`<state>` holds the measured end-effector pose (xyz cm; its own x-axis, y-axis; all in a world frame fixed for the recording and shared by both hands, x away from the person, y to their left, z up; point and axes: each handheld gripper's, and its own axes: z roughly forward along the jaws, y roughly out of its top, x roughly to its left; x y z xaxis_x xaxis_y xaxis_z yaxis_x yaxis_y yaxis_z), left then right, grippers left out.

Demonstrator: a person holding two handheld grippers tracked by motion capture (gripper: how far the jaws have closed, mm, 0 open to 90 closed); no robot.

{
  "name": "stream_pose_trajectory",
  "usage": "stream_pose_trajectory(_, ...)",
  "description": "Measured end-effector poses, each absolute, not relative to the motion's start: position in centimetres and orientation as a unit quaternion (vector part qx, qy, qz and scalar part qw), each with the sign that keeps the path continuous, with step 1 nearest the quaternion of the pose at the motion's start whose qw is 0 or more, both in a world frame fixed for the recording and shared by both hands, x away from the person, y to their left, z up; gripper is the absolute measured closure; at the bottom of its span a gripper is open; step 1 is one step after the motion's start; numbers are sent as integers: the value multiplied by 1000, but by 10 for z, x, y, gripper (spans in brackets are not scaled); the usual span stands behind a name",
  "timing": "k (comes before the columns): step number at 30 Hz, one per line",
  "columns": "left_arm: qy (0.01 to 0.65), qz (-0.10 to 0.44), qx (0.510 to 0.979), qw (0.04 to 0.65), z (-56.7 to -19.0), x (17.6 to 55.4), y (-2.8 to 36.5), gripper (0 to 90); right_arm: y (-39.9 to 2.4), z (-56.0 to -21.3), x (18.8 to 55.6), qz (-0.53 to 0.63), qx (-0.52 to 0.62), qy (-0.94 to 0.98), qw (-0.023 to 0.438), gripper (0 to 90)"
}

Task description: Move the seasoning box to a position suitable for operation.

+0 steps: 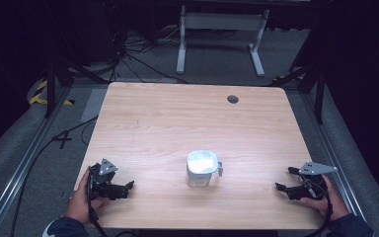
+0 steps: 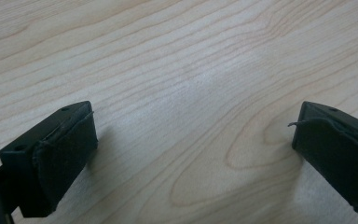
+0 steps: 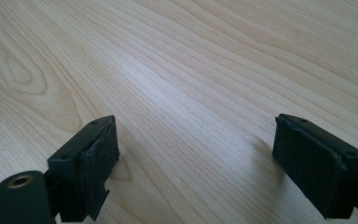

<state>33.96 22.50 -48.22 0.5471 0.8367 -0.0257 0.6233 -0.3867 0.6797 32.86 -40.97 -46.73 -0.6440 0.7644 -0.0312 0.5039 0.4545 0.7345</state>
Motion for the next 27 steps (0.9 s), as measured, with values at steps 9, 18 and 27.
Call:
stream_pose_trajectory(9, 443, 167, 817, 329, -483, 339, 224, 3, -410, -466, 331, 352, 376, 838, 179, 156)
stream_pose_trajectory(18, 403, 158, 836, 337, -483, 349, 227, 1, -409, -456, 335, 358, 375, 836, 179, 453)
stream_pose_trajectory(27, 395, 157, 841, 335, -482, 351, 228, 3, -385, -438, 348, 402, 345, 832, 163, 787)
